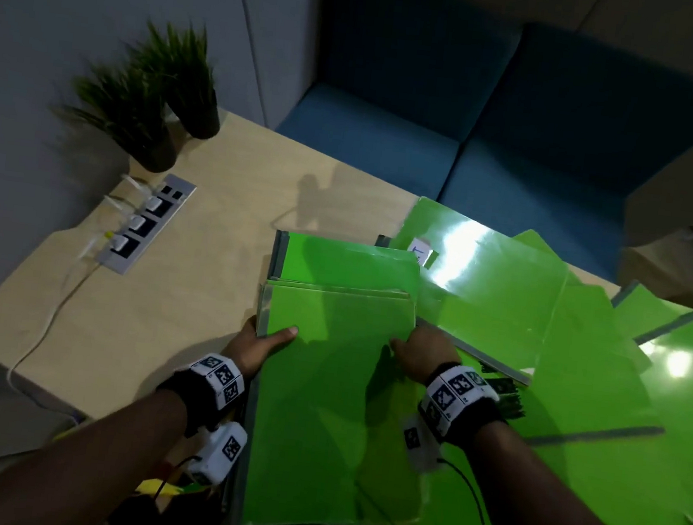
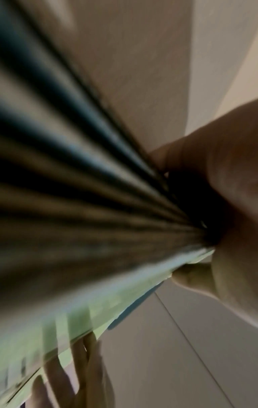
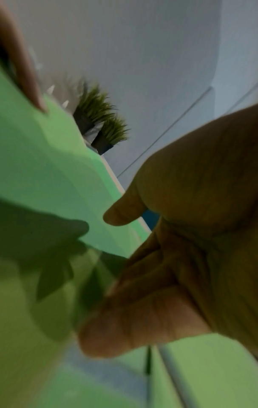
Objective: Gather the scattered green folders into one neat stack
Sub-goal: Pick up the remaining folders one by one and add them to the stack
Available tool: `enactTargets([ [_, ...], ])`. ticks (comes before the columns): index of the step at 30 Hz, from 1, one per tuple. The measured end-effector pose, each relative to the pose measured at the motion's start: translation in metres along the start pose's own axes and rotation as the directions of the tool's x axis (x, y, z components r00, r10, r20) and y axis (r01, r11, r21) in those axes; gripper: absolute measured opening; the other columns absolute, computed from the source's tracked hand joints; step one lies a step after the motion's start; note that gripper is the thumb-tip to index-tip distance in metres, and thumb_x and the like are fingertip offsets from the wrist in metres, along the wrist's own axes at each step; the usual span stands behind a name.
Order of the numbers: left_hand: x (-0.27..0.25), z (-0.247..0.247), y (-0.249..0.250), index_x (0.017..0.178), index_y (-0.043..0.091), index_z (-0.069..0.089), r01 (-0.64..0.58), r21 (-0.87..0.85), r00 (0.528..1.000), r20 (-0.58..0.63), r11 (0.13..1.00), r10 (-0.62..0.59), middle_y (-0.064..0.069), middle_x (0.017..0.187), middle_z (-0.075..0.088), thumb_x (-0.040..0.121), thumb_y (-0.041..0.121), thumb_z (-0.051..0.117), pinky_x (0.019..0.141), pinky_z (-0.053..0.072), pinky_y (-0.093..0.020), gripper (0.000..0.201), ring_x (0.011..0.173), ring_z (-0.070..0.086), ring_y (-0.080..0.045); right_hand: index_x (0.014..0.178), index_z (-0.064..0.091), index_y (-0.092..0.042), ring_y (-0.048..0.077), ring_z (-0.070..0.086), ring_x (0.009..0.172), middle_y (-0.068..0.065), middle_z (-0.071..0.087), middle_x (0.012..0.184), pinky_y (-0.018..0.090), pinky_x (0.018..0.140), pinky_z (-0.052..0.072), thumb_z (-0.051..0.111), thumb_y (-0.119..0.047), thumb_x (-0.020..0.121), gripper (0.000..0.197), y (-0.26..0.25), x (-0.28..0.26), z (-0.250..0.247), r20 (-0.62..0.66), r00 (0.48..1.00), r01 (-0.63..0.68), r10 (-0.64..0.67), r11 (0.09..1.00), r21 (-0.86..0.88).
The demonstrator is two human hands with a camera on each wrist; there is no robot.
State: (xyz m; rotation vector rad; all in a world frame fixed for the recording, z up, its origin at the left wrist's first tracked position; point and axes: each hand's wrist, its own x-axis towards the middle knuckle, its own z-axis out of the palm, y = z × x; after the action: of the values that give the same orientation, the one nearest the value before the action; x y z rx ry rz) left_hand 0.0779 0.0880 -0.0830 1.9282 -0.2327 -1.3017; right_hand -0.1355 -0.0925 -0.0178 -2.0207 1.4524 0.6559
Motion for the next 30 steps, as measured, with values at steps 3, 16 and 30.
enactTargets([
  [3, 0.007, -0.002, -0.005, 0.140, 0.025, 0.043, 0.012, 0.049, 1.000, 0.008, 0.999, -0.012, -0.003, 0.135, 0.059, 0.048, 0.076, 0.078, 0.099, 0.048, -0.048, 0.111, 0.114, 0.062, -0.025, 0.136, 0.041, -0.015, 0.034, 0.056, 0.117, 0.013, 0.041, 0.143, 0.043, 0.089, 0.049, 0.049, -0.046, 0.095, 0.052, -0.005, 0.010, -0.019, -0.150, 0.986, 0.075, -0.075, 0.997, -0.008],
  [16, -0.010, 0.002, 0.007, 0.138, 0.021, 0.045, -0.072, 0.123, 0.997, -0.001, 0.990, 0.073, -0.003, 0.126, 0.062, 0.049, 0.075, 0.076, 0.095, 0.049, -0.038, 0.108, 0.107, 0.063, -0.023, 0.133, 0.054, -0.014, 0.030, 0.041, 0.132, 0.013, 0.041, 0.146, 0.045, 0.109, 0.038, 0.046, -0.040, 0.098, 0.044, 0.016, 0.029, -0.041, -0.279, 0.920, 0.260, -0.275, 0.961, -0.089],
  [30, -0.009, 0.006, 0.010, 0.124, 0.016, 0.060, -0.057, 0.048, 0.998, -0.035, 0.997, 0.059, -0.010, 0.115, 0.070, 0.051, 0.061, 0.082, 0.094, 0.051, -0.052, 0.089, 0.099, 0.068, -0.029, 0.144, 0.036, -0.038, 0.022, 0.022, 0.146, -0.010, 0.016, 0.160, 0.050, 0.115, 0.023, 0.041, -0.057, 0.093, 0.055, 0.227, -0.018, 0.003, -0.216, 0.976, -0.002, -0.029, 0.990, -0.142],
])
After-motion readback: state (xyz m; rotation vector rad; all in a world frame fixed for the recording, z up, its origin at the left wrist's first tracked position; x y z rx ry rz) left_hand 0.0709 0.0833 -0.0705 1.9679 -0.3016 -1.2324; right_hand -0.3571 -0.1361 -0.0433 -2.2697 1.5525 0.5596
